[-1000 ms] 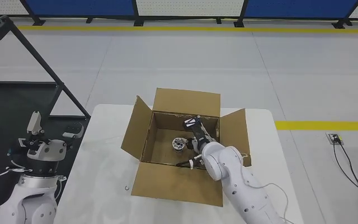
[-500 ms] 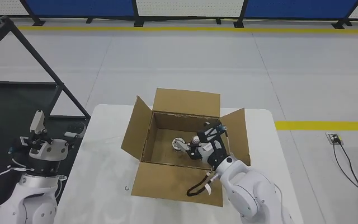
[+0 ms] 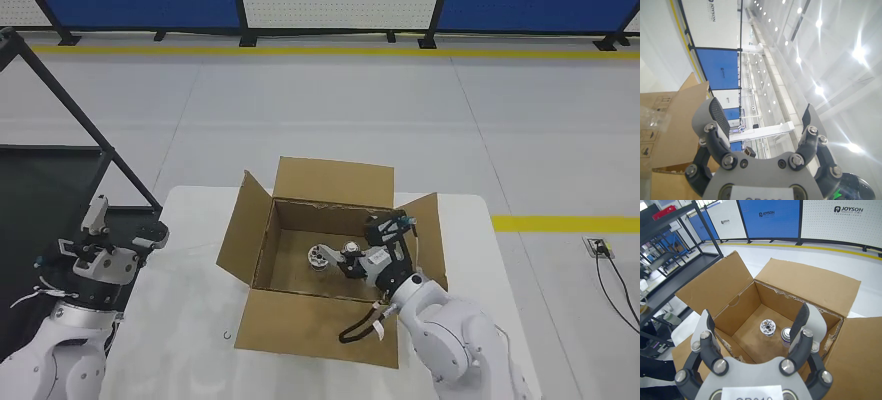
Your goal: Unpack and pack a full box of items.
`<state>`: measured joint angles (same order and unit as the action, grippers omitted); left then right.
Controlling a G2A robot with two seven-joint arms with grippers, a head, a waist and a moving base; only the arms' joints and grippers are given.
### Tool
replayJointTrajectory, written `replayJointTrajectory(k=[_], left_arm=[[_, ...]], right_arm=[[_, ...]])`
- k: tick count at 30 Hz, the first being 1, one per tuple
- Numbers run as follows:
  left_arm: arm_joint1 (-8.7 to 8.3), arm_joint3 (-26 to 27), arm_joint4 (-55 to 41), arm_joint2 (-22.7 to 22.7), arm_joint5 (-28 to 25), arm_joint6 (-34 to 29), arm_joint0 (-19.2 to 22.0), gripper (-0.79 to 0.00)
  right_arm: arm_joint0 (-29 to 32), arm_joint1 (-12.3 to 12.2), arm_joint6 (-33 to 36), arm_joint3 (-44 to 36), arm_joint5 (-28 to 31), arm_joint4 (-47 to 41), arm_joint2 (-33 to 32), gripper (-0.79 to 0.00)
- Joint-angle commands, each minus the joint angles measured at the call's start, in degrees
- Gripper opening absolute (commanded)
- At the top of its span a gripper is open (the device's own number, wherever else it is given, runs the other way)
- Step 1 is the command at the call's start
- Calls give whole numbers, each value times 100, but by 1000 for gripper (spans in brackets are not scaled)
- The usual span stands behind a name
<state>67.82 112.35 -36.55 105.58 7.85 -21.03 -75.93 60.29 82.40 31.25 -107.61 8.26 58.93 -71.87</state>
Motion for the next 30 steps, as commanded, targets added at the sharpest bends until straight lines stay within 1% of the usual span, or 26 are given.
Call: replayJointTrajectory(k=[1,4,7,13,15,16,18,23,27,30], left_arm=[[-48,-75,85,-50,515,-374,172,0],[-113,-222,261,-171,1050,-836,415,0],[-169,-390,591,-337,1364,-1062,674,0],[-227,-638,956,-630,1632,-1161,1017,0],[-237,-642,1032,-739,1633,-1178,1068,0],[-240,-635,1061,-799,1631,-1188,1081,0],[-244,-612,1129,-918,1611,-1171,1107,0],[-252,-569,1343,-1216,1577,-1093,1172,0],[-253,-612,1475,-1467,1611,-1025,1299,0],[-255,-617,1675,-1689,1601,-990,1397,0]], right_arm=[[60,-22,19,-106,93,-653,-326,0],[208,-66,104,-289,239,-1509,-832,0],[385,-118,180,-421,341,-2303,-1388,0],[664,-219,255,-314,445,-3478,-2370,0],[704,-250,258,-172,334,-3597,-2598,0],[701,-264,226,-80,140,-3531,-2689,0],[608,-287,377,90,-205,-3518,-2705,0],[258,-372,1038,688,-411,-3765,-2763,0],[-28,-436,1608,1022,-314,-3887,-2629,0],[-185,-468,1956,1211,-23,-4103,-2442,0]])
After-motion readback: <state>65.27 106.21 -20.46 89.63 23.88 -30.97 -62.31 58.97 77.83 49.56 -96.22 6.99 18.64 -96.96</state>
